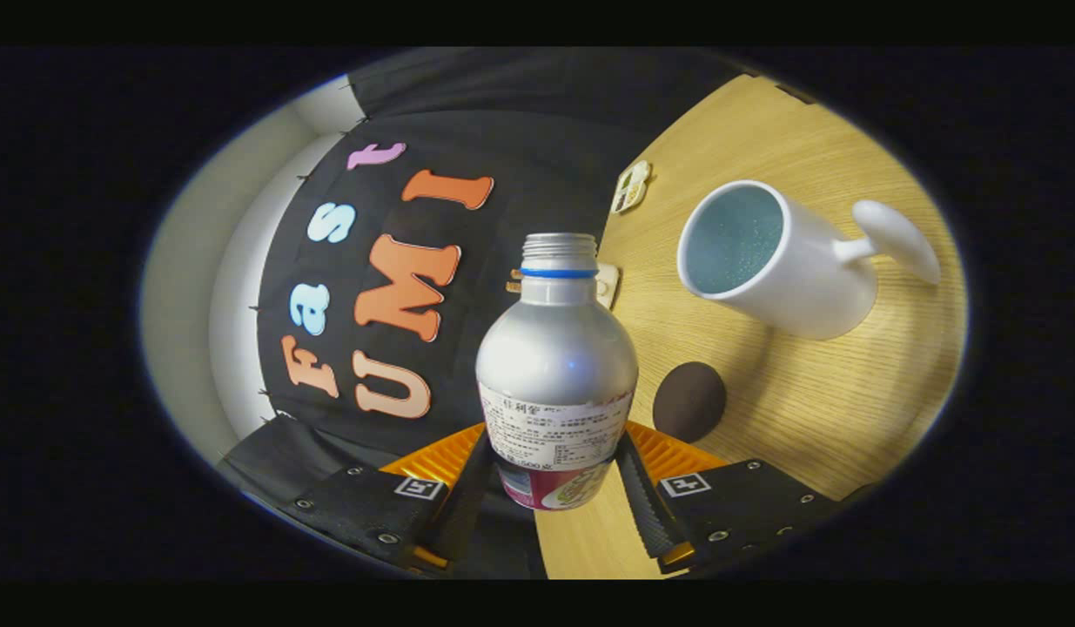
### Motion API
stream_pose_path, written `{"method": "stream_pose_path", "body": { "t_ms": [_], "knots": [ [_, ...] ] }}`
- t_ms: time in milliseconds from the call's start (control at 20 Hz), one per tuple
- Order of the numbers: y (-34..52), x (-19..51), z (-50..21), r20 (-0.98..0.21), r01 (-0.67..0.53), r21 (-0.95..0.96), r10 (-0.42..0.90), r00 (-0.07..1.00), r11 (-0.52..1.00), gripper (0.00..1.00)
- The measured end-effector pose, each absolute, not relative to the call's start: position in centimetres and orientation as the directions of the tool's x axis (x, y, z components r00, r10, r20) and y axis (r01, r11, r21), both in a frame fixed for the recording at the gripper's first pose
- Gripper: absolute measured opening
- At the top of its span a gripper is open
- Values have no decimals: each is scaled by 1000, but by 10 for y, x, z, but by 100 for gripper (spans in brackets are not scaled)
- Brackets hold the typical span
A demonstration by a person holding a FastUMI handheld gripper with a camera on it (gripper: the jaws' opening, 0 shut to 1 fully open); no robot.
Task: Take the bottle from table, then pour the juice into the cup, finally place the bottle on the coaster
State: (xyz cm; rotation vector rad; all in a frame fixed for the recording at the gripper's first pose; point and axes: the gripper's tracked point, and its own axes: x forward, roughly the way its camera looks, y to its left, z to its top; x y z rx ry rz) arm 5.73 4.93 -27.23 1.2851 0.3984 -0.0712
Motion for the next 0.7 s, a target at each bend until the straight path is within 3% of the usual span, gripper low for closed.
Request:
{"method": "stream_pose_path", "body": {
  "t_ms": [700],
  "knots": [
    [36, 68, -262, -276, 287, 957, 160, 948, -51, 75]
  ]
}}
